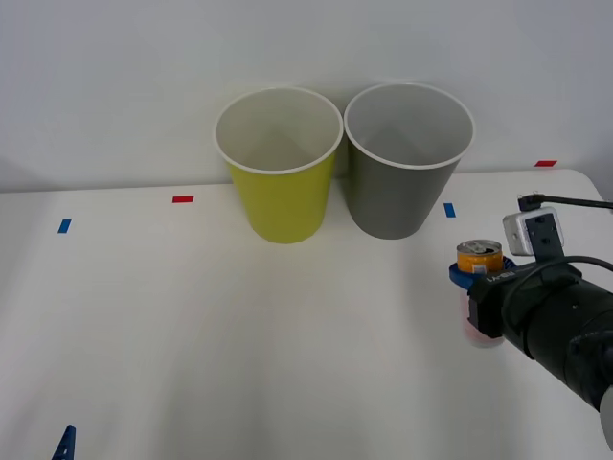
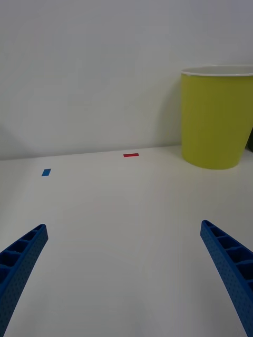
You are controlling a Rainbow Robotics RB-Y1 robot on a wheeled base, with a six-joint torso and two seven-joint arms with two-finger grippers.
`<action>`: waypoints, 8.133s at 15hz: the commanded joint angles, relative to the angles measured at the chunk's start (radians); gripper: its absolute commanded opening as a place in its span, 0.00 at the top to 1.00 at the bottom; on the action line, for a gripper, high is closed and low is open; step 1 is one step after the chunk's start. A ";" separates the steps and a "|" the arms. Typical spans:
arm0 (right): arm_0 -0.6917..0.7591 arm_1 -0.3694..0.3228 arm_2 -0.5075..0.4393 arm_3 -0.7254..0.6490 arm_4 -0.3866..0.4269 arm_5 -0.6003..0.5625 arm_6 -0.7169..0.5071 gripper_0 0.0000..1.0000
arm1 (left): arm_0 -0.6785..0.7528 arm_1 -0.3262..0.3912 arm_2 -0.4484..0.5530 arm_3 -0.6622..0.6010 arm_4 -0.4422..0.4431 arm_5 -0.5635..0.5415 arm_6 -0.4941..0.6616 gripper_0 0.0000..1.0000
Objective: Put cans in the gray bin and PET bottles in the light green bin.
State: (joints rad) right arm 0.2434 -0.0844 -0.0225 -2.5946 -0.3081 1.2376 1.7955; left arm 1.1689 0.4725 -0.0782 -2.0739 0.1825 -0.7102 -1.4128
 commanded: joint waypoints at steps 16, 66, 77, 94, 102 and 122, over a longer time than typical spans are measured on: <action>-0.411 -0.009 0.010 0.010 0.138 -0.040 -0.243 1.00 | 0.000 0.000 0.000 0.000 0.000 0.000 0.000 0.00; -0.770 -0.319 0.072 0.811 -0.338 -0.731 -0.094 0.00 | 0.000 0.000 0.000 0.000 0.000 0.000 0.000 0.00; -0.590 -0.357 -0.063 0.360 -0.299 -0.357 -0.323 0.00 | 0.000 0.000 0.000 0.000 0.000 0.000 0.000 0.00; 0.068 -0.339 0.091 0.077 0.030 -0.747 -0.513 0.00 | 0.000 0.000 0.000 0.000 0.000 0.000 0.000 0.00; 0.321 -0.347 0.159 0.246 0.216 -1.184 -0.485 0.00 | 0.000 0.000 0.000 0.000 0.000 0.000 0.000 0.00; 0.803 -0.284 0.174 0.375 0.262 -1.767 -0.482 0.00 | 0.000 0.000 0.000 0.000 0.000 0.000 0.000 0.00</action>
State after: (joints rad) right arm 1.0498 -0.3753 0.1473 -2.3027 -0.0526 -0.4339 1.3182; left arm 1.1689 0.4725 -0.0782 -2.0739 0.1826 -0.7102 -1.4128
